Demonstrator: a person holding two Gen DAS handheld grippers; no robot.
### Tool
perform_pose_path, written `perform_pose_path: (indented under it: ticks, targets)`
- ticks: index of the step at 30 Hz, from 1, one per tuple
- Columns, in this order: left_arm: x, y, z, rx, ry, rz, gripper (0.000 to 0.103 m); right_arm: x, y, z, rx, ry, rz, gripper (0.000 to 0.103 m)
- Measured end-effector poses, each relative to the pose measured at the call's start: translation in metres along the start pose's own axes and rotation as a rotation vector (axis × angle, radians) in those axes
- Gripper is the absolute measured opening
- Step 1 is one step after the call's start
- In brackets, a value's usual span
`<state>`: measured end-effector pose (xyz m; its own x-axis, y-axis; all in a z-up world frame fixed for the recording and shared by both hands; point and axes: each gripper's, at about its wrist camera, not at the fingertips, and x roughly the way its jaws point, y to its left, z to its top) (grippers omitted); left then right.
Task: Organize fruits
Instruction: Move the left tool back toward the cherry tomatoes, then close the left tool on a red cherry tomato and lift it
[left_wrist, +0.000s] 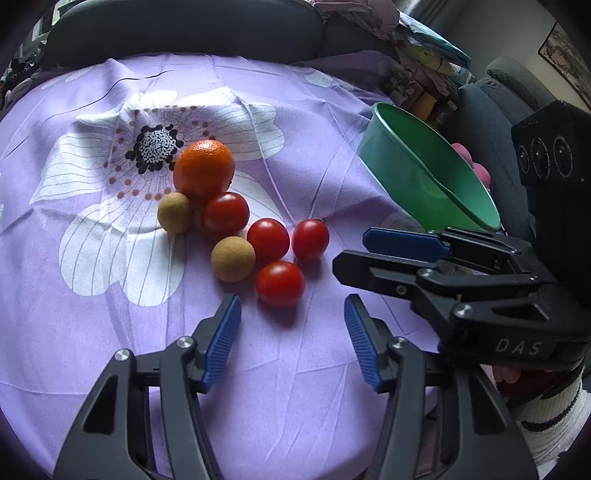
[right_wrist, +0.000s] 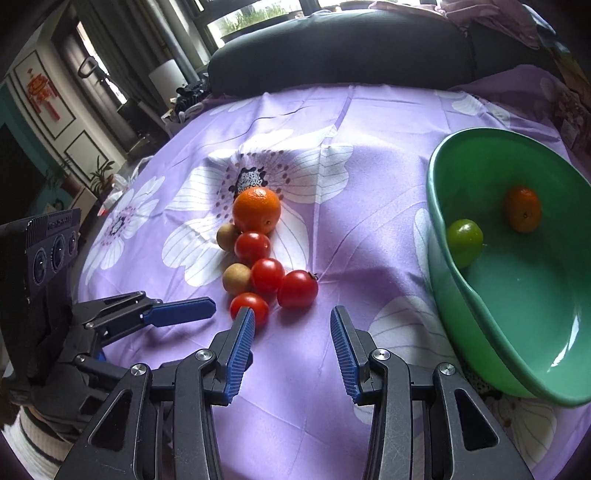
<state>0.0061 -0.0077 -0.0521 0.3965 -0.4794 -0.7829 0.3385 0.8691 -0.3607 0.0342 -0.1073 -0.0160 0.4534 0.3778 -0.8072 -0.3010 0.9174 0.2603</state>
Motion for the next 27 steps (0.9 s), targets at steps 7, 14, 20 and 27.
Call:
perform_pose_path:
  ticks: [7,14,20,27]
  targets:
    - [0.008,0.003,0.009,0.004,0.013,0.007,0.055,0.024,-0.001,0.012,-0.013,0.049,-0.022,0.043]
    - [0.014,0.003,0.016,0.028,0.026,0.01,0.04,0.035,-0.007,0.023,-0.009,0.063,-0.011,0.043]
    - [0.016,0.0,0.016,0.053,0.026,0.037,0.028,0.041,-0.005,0.021,-0.03,0.086,-0.006,0.037]
    - [0.017,0.001,0.016,0.038,0.016,0.028,0.029,0.041,-0.009,0.021,-0.017,0.074,0.007,0.031]
